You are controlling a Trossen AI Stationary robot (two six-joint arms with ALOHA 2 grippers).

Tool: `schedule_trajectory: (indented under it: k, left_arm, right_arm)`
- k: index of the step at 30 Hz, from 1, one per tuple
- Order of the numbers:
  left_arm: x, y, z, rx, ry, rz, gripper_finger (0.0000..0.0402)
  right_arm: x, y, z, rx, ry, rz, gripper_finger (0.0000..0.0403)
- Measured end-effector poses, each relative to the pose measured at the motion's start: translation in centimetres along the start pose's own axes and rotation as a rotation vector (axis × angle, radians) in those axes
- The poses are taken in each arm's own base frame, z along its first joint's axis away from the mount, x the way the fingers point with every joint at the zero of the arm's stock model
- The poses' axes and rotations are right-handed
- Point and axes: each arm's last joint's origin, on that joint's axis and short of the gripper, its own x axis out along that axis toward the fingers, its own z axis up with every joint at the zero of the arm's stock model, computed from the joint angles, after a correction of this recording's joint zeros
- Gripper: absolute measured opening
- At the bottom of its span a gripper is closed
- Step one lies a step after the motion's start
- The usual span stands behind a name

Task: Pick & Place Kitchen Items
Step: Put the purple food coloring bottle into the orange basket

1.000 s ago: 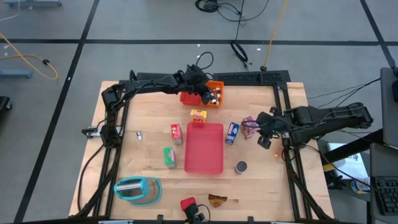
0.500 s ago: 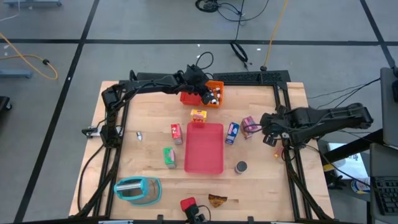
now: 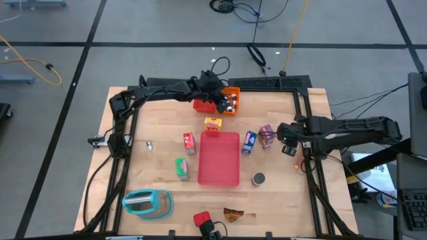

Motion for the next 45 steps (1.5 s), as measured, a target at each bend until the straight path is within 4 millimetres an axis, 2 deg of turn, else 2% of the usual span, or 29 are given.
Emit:
schedule_trajectory:
  k: [11, 20, 24, 37, 45]
  left_arm:
    - [0.0, -0.3, 0.0, 0.005, -0.002, -0.005, 0.0177]
    - [0.0, -0.3, 0.0, 0.008, -0.003, -0.006, 0.0177]
    - [0.0, -0.3, 0.0, 0.01, -0.003, -0.006, 0.0177]
    - [0.1, -0.9, -0.1, 0.055, -0.002, -0.016, 0.0177]
    - [0.1, -0.9, -0.1, 0.058, -0.002, -0.015, 0.0177]
  right_arm:
    - [1.2, -0.7, 0.6, 0.052, 0.086, 0.081, 0.0172]
    - [3.3, -0.7, 2.0, 0.066, 0.227, 0.098, 0.0177]
    - [3.9, -0.8, 2.5, 0.076, 0.235, 0.132, 0.0179]
    - [4.2, -1.5, 2.7, 0.114, 0.245, 0.207, 0.0177]
    - [3.9, -1.7, 2.8, 0.114, 0.245, 0.177, 0.0176]
